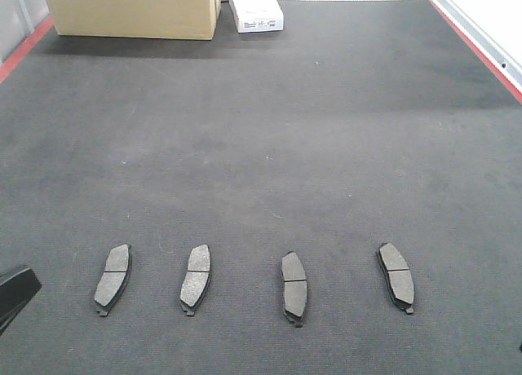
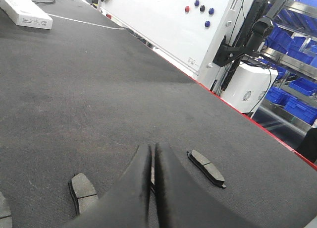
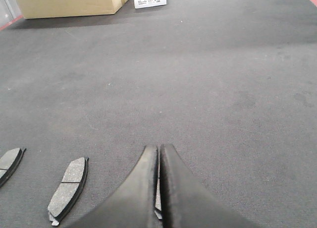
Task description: Move and align brake pads A on conveyor
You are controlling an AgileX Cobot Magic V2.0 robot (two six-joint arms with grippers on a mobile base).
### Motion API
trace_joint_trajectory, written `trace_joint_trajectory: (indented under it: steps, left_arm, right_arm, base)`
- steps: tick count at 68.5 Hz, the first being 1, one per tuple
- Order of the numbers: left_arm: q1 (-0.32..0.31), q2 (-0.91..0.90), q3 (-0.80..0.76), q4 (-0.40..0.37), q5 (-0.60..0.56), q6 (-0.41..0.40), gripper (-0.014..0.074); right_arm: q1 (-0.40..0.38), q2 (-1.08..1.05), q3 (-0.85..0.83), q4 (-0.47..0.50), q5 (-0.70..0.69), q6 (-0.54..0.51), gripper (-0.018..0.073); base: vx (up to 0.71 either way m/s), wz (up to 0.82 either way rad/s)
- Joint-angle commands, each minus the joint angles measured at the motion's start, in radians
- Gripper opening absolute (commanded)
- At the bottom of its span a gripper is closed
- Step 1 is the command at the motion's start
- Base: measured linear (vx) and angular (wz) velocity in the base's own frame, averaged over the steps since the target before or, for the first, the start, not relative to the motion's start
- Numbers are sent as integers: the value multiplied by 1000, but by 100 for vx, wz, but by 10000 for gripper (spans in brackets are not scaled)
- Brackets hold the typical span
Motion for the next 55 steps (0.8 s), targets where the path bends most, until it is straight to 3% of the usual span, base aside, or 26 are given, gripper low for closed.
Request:
trace_joint_trajectory:
  steps: [1, 37, 44, 49, 55]
  left_arm:
    - [-5, 5, -28, -5, -66, 3, -8]
    - [-5, 3, -27, -1, -70, 4, -8]
    - [-1, -28, -27, 100, -94, 3, -7]
    - [35, -73, -27, 157, -88, 3, -7]
    - [123, -149, -27, 177, -57, 3, -7]
  right_arm:
    - [-6, 6, -25, -28, -63, -8, -8]
    - [-6, 6, -25, -28, -63, -8, -8]
    - [-6, 6, -25, -28, -63, -8, -8]
    - [-6, 6, -25, -28, -63, -8, -8]
    - [-6, 6, -25, -28, -63, -8, -8]
  base:
    - [0, 0]
    - [0, 0]
    - [0, 0]
    - [0, 0]
    - [0, 0]
